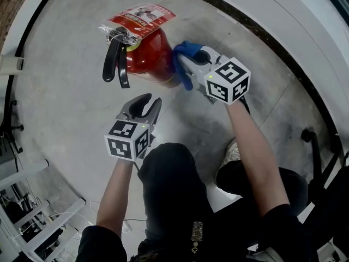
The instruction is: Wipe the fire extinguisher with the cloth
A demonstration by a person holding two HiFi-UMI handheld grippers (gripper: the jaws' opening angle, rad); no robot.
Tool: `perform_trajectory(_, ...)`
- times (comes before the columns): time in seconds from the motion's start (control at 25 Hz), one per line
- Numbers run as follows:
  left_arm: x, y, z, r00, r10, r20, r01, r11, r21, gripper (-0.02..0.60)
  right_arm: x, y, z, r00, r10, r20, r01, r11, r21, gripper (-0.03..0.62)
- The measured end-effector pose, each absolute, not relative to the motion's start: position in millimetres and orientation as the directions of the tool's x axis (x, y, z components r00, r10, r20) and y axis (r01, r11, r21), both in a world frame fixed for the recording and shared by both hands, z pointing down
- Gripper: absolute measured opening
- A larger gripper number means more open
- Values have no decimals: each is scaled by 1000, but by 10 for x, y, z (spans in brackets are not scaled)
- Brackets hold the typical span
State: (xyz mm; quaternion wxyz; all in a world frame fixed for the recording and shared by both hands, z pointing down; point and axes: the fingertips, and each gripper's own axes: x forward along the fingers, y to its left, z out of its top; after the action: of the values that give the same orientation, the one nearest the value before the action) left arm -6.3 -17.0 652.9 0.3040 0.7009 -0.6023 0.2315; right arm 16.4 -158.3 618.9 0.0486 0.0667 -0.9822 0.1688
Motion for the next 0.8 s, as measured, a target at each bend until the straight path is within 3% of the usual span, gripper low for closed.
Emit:
perform_trajectory(0.2, -99, -245, 6551, 155, -686, 711, -988, -100, 120, 126, -55, -1939, 6312, -987, -101, 127, -145, 895, -422, 44)
perform_trajectory(0.44, -94, -275, 6648, 152, -655, 741, -988, -116, 100, 126, -321, -2065, 6812, -968, -25, 248, -143, 871, -469, 44)
perform_trajectory(0.8, -16, -219, 6737, 166, -644, 747, -986, -113, 121, 126, -88, -1940, 7297, -943, -57, 328, -233, 817, -528, 43)
